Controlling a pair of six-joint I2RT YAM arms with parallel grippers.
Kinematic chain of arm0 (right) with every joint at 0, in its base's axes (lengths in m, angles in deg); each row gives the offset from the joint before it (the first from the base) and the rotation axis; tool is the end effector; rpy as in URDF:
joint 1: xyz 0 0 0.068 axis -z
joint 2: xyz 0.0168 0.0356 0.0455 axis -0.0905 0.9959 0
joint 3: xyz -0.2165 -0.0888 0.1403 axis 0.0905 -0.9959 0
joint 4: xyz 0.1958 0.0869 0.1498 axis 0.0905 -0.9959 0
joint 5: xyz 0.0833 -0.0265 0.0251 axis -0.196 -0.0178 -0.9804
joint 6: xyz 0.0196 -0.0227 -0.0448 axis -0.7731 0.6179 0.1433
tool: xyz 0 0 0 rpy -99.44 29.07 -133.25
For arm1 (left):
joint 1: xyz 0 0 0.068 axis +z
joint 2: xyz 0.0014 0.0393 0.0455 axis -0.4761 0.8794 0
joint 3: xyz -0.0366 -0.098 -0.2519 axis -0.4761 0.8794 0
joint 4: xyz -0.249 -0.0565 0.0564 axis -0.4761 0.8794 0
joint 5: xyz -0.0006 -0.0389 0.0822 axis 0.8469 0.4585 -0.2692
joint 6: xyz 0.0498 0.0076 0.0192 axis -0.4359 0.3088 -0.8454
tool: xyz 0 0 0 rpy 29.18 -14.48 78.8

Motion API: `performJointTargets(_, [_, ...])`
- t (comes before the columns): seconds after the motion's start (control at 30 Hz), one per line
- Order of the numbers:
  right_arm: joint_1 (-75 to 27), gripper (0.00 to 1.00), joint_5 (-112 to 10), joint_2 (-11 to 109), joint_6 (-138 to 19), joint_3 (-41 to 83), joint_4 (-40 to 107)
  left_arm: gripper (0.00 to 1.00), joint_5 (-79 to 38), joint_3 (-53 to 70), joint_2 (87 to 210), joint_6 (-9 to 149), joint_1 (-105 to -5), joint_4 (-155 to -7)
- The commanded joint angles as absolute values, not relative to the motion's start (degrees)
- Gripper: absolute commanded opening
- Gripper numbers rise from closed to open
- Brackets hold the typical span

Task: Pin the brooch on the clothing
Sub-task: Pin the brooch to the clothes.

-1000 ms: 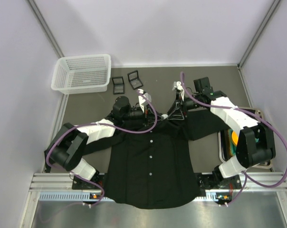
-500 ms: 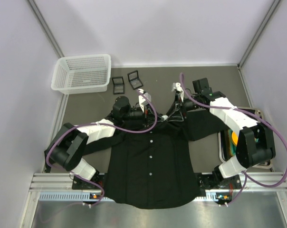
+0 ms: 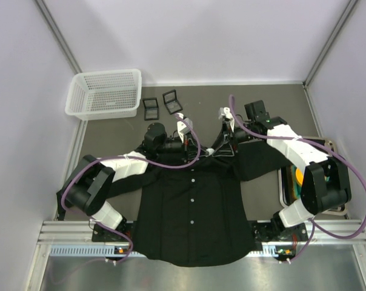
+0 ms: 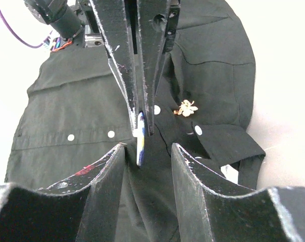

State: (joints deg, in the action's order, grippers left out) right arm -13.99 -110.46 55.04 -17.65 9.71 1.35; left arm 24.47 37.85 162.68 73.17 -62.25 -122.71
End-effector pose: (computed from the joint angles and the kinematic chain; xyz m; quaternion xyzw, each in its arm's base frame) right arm 0.2781 0.1315 0.2660 -0.5095 0.6322 0.4888 0.3190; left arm 0.2550 -0.2050 0.2327 0.4087 0.5924 -0.5498 0.4240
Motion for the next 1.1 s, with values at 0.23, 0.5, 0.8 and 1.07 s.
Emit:
performJointTargets(0.23, [-14.06, 0.45, -111.29, 51.93, -11.72, 9.03, -0.68, 0.00, 26.22, 36.41, 162.71, 74.52, -61.65, -127.90])
performJointTargets(0.5, [-14.67, 0.43, -113.31, 52.19, -13.12, 10.26, -0.77, 0.00, 26.31, 36.41, 162.80, 75.31, -61.65, -128.60])
performJointTargets(0.8, [-15.29, 0.33, -113.58, 53.68, -14.80, 11.14, -0.68, 0.00, 26.22, 36.32, 162.62, 75.57, -61.74, -128.78])
performJointTargets(1.07, [-15.72, 0.24, -113.93, 55.62, -16.72, 12.98, -0.59, 0.00, 26.39, 36.41, 162.53, 75.66, -61.74, -128.86])
